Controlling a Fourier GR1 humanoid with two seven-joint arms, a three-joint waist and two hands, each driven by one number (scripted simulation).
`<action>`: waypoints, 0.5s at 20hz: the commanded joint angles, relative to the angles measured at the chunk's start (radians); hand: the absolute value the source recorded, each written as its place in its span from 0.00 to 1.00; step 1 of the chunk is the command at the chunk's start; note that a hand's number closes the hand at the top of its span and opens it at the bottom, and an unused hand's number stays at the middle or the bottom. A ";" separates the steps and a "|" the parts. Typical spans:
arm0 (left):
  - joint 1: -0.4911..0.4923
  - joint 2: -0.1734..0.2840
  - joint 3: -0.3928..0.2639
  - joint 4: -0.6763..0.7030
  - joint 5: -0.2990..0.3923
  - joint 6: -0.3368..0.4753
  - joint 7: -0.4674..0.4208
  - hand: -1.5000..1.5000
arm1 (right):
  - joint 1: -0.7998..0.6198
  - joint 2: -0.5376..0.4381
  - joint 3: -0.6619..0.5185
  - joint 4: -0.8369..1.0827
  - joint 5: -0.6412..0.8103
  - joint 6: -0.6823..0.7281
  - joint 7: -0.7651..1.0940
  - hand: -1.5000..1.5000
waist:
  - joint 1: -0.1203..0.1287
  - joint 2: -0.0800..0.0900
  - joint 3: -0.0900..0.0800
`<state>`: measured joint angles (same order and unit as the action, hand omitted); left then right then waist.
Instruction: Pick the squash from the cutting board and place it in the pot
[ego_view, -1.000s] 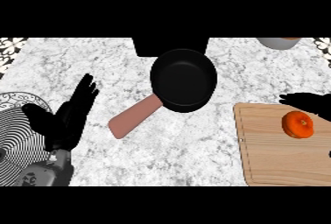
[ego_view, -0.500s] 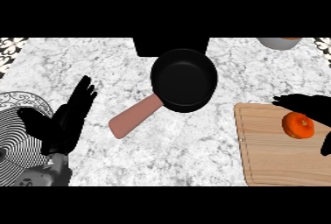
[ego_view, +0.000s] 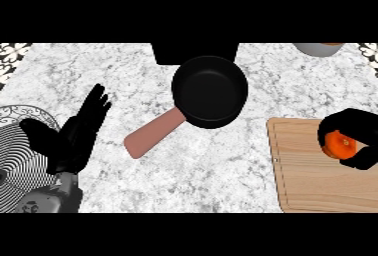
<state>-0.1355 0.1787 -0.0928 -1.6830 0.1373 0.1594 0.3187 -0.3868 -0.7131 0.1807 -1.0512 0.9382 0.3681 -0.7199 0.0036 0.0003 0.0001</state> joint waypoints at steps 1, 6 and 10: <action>-0.010 -0.012 0.026 -0.009 0.003 -0.010 0.025 0.50 | 0.011 0.022 -0.030 -0.008 0.024 -0.010 -0.053 1.00 | -0.002 0.000 0.000; 0.023 0.009 0.038 0.014 -0.010 0.001 -0.005 0.50 | 0.032 0.175 -0.201 0.057 -0.056 0.020 0.459 1.00 | -0.060 -0.022 -0.008; 0.033 0.008 0.057 0.018 -0.012 0.020 -0.007 0.50 | 0.079 0.223 -0.320 0.104 -0.091 -0.050 0.660 1.00 | -0.149 -0.037 -0.015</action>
<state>-0.1138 0.1802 -0.0534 -1.6685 0.1279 0.1674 0.3100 -0.3585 -0.5466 -0.0396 -1.0055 0.8709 0.3464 -0.2770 -0.0787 -0.0313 -0.0180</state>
